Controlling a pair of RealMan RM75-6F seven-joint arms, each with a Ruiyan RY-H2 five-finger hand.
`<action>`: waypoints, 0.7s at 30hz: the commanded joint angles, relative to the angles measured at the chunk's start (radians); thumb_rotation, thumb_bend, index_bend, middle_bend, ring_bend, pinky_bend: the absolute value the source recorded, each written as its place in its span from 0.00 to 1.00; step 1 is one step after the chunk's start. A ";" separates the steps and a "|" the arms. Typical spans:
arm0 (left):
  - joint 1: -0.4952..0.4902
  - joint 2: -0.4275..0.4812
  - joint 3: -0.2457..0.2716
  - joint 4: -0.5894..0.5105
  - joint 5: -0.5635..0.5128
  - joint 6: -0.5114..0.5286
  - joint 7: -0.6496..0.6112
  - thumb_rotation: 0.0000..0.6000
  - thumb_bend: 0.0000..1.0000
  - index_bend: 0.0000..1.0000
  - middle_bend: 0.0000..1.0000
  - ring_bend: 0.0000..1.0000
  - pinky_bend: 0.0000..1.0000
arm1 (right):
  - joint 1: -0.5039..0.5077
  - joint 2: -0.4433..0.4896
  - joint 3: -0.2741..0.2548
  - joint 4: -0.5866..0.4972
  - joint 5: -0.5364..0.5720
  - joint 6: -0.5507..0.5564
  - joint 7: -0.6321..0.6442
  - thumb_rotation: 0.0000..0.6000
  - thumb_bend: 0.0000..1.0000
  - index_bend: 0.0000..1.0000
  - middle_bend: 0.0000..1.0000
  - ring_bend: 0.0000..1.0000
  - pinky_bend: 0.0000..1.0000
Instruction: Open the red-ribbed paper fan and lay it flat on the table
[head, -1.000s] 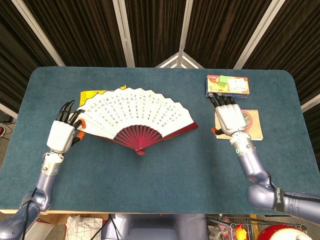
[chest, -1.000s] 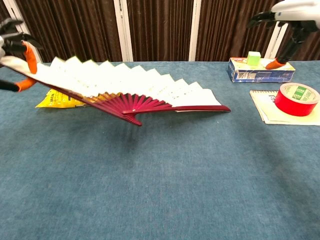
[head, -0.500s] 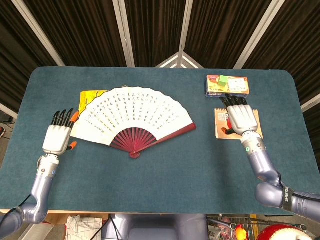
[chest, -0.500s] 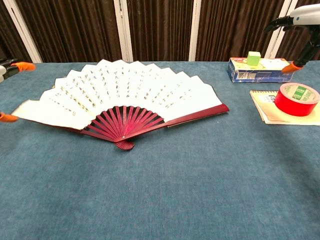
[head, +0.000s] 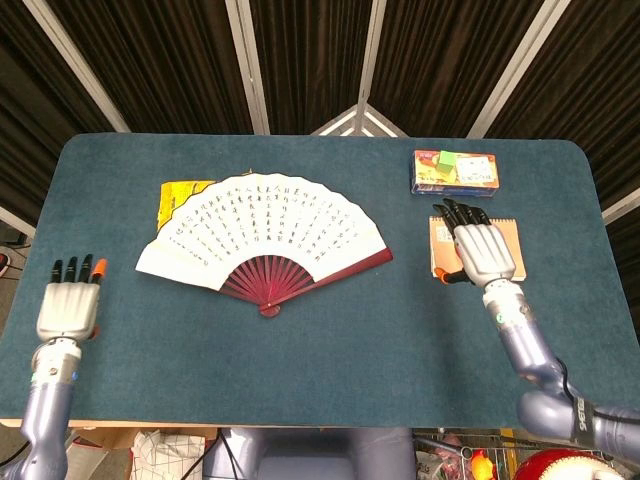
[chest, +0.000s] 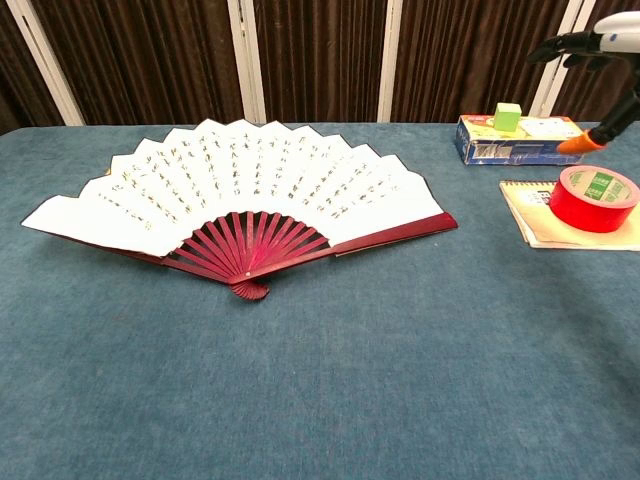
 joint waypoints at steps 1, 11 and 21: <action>0.213 0.064 0.134 -0.011 0.324 0.239 -0.337 1.00 0.08 0.04 0.00 0.00 0.00 | -0.216 -0.029 -0.123 -0.038 -0.264 0.270 0.111 1.00 0.24 0.09 0.06 0.06 0.08; 0.307 0.061 0.202 0.068 0.453 0.322 -0.417 1.00 0.08 0.09 0.00 0.00 0.00 | -0.402 -0.053 -0.239 0.044 -0.444 0.462 0.173 1.00 0.24 0.09 0.06 0.06 0.07; 0.361 0.083 0.220 0.086 0.549 0.365 -0.538 1.00 0.08 0.08 0.00 0.00 0.00 | -0.505 -0.027 -0.279 0.093 -0.510 0.553 0.074 1.00 0.24 0.07 0.05 0.04 0.07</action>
